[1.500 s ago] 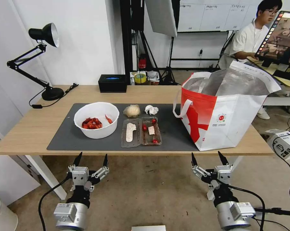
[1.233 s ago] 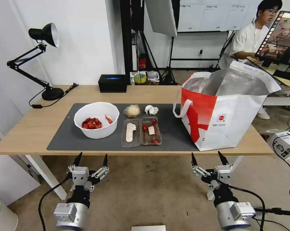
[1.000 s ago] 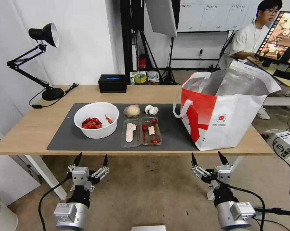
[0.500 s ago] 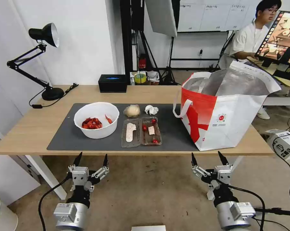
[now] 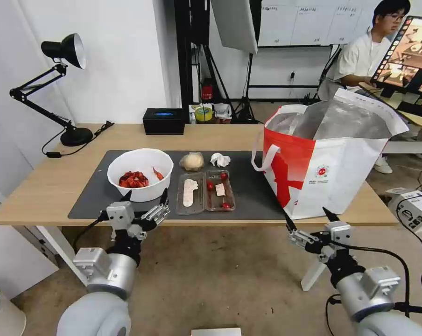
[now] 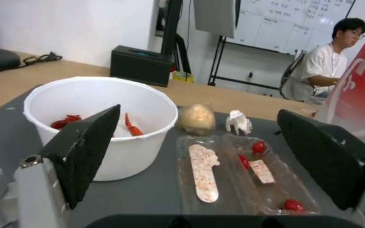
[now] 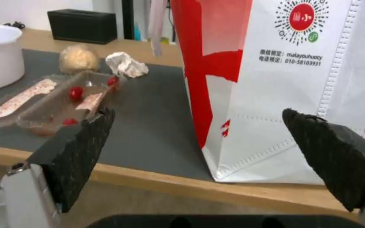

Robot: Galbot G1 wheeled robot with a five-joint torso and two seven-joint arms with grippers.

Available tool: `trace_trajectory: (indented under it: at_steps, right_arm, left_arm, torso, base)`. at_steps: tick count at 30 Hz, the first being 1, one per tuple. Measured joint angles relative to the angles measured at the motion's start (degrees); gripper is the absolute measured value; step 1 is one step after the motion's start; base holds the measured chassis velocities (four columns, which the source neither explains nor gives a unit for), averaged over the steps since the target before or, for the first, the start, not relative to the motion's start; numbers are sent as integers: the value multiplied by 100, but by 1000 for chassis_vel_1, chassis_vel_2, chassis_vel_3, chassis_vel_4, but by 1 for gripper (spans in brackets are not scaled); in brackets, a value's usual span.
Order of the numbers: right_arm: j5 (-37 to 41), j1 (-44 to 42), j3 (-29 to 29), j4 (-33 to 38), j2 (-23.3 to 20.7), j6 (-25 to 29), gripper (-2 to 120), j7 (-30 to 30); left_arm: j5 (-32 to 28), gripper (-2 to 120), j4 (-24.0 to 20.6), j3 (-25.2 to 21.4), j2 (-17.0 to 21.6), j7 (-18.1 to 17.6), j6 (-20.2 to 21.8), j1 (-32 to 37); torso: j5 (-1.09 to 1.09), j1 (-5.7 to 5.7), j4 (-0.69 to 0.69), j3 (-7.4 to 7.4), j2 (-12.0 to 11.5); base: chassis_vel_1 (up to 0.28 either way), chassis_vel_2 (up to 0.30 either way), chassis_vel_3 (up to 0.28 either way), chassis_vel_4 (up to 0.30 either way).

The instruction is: Pick up the trash from the table and place it into the takeout bag.

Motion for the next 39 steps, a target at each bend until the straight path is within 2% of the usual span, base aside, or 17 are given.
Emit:
trace_trajectory:
  at_steps: [17, 21, 24, 28, 32, 37, 39]
  right_arm:
    - [-29, 1, -76, -40, 6, 9, 100, 6]
    - [-29, 34, -118, -64, -9, 33, 100, -4]
    - [-22, 98, -153, -88, -31, 56, 100, -14]
    - [-22, 127, -164, -108, -41, 59, 100, -19]
    - [-27, 165, -209, -170, -50, 62, 100, -26]
    - [-30, 182, -220, -190, -55, 62, 100, -26]
    - [-30, 195, -220, -201, -58, 62, 100, -26]
  left_arm:
    - [-11, 100, -36, 3, 4, 34, 40, 115]
    - [-260, 100, -37, 3, 12, 33, 127, 130]
    - [-664, 100, -9, 6, 12, -45, 288, 119]
    - [-886, 100, 22, 5, 12, -132, 361, 86]
    - [-1496, 100, 19, 15, 9, -467, 596, 3]
    - [-1939, 100, -6, 32, 1, -652, 708, -37]
    - [-2441, 100, -24, 71, -3, -904, 814, -118]
  torso:
    - [0, 0, 0, 0, 0]
    - [0, 0, 0, 0, 0]
    - [0, 0, 0, 0, 0]
    - [0, -1, 0, 0, 0]
    - [0, -1, 0, 0, 0]
    - [0, -1, 0, 0, 0]
    - [0, -1, 0, 0, 0]
  base:
    - [0, 0, 0, 0]
    - [0, 0, 0, 0]
    - [0, 0, 0, 0]
    - [0, 0, 0, 0]
    - [0, 0, 0, 0]
    - [0, 0, 0, 0]
    - [0, 0, 0, 0]
